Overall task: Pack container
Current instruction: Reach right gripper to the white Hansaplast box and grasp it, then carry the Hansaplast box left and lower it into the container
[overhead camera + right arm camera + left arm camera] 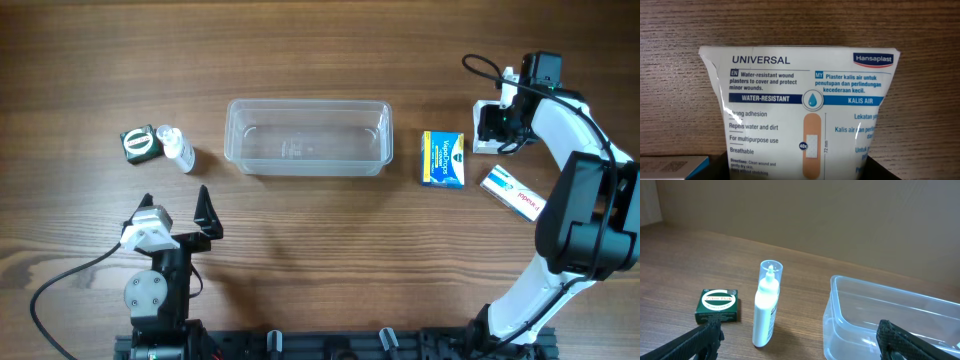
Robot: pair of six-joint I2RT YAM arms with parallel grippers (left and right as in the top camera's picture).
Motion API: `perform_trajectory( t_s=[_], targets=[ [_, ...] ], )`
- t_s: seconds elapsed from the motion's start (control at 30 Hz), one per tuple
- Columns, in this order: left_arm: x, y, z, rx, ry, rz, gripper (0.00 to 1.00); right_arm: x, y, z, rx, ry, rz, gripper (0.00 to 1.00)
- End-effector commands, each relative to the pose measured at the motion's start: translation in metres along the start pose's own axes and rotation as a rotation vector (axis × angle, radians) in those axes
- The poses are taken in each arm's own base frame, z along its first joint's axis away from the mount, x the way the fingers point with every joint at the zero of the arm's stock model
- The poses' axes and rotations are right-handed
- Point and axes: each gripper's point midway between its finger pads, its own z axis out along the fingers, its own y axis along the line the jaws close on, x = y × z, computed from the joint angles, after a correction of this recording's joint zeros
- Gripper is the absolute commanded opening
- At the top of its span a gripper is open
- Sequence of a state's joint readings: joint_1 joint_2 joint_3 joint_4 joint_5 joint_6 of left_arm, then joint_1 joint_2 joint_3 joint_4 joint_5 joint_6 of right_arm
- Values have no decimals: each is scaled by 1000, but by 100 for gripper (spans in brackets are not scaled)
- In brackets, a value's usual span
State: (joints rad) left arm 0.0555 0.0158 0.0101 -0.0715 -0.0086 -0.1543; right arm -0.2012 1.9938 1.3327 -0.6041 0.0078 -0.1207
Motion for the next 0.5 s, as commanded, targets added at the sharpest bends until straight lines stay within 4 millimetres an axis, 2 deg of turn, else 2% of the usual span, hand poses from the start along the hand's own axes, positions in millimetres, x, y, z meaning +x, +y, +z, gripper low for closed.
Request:
perform_trajectory(
  t_s=[0.0, 0.13, 0.23, 0.33, 0.37, 0.47],
  targets=[
    [2, 1, 0, 0, 4, 18, 100, -2, 1, 2, -9, 2, 36, 59],
    [2, 1, 0, 0, 4, 18, 100, -5, 2, -8, -16, -13, 45, 59],
    [2, 1, 0, 0, 4, 18, 100, -16, 9, -25, -57, -64, 44, 59],
    [2, 1, 0, 1, 4, 19, 100, -29, 17, -51, -107, -134, 39, 59],
    [2, 1, 0, 0, 4, 19, 100, -37, 24, -70, -151, -183, 37, 59],
    [2, 1, 0, 0, 4, 19, 100, -47, 35, -102, -218, -259, 53, 59]
  ],
)
